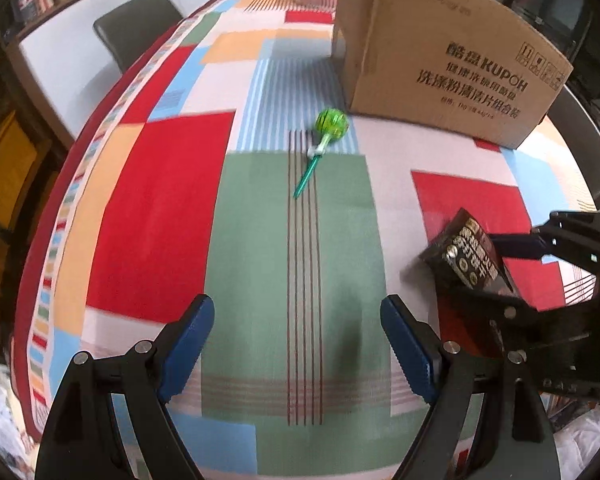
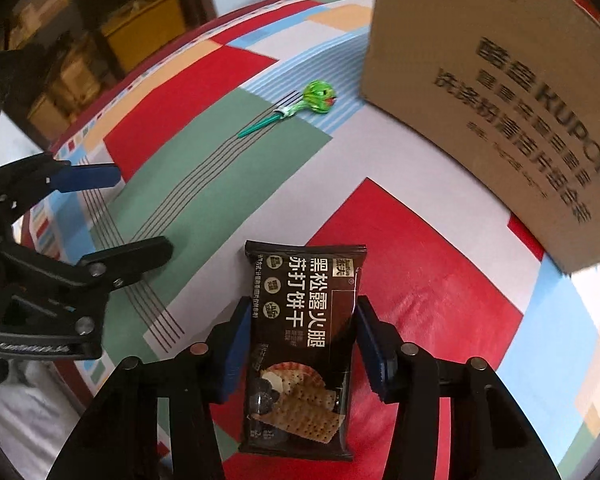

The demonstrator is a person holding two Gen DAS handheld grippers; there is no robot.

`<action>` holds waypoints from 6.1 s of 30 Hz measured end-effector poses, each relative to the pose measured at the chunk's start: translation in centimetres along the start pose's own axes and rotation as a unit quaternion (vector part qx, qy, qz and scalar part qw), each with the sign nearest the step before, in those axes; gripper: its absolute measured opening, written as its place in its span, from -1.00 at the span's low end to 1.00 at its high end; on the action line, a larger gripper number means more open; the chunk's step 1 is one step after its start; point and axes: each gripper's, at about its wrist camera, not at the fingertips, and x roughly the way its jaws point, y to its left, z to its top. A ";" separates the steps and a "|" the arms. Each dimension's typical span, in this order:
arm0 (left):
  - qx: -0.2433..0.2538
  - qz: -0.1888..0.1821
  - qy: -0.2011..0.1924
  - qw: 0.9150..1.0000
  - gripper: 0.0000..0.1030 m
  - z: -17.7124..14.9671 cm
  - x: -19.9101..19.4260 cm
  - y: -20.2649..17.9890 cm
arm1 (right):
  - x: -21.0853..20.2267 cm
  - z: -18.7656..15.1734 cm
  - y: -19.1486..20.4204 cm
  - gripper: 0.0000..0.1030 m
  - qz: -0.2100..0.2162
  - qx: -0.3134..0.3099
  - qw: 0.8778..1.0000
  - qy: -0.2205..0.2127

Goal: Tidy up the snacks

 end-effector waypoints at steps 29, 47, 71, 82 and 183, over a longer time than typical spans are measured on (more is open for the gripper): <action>0.103 -0.030 -0.054 0.993 0.10 10.8 6.2 -1.6 | -2.4 4.3 -6.1 -0.02 -0.079 0.147 0.982 -0.087; 0.082 -0.050 -0.057 0.994 -0.49 10.1 4.9 -2.0 | -3.1 3.5 -6.5 -0.02 -0.069 0.153 0.981 -0.101; 0.080 -0.080 -0.178 0.978 -0.49 8.7 -6.7 -4.9 | -12.4 -0.4 -6.9 -0.02 -0.076 0.180 0.960 -0.200; 0.105 -0.074 -0.245 0.961 -0.49 10.9 -10.6 -6.6 | -17.0 -0.3 -7.4 -0.02 -0.100 0.181 0.941 -0.268; 0.069 0.058 -0.348 0.933 1.00 -0.2 -19.9 -8.1 | -24.1 -9.9 -2.2 0.79 -0.232 0.201 0.884 -0.353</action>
